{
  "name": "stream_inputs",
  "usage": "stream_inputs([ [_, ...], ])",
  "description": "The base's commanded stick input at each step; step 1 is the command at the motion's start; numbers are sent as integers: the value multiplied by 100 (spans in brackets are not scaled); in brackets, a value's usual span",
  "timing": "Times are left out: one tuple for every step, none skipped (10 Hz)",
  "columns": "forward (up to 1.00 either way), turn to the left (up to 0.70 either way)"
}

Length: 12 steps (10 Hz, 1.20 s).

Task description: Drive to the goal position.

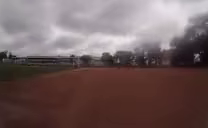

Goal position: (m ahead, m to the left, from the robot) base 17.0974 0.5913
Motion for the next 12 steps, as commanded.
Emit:
stream_inputs([
  [70, 0],
  [70, 0],
  [70, 0],
  [70, 0],
  [70, 0],
  [70, 0],
  [70, 0],
  [70, 0],
  [70, 0],
  [70, 0],
  [70, 0],
  [70, 0],
])
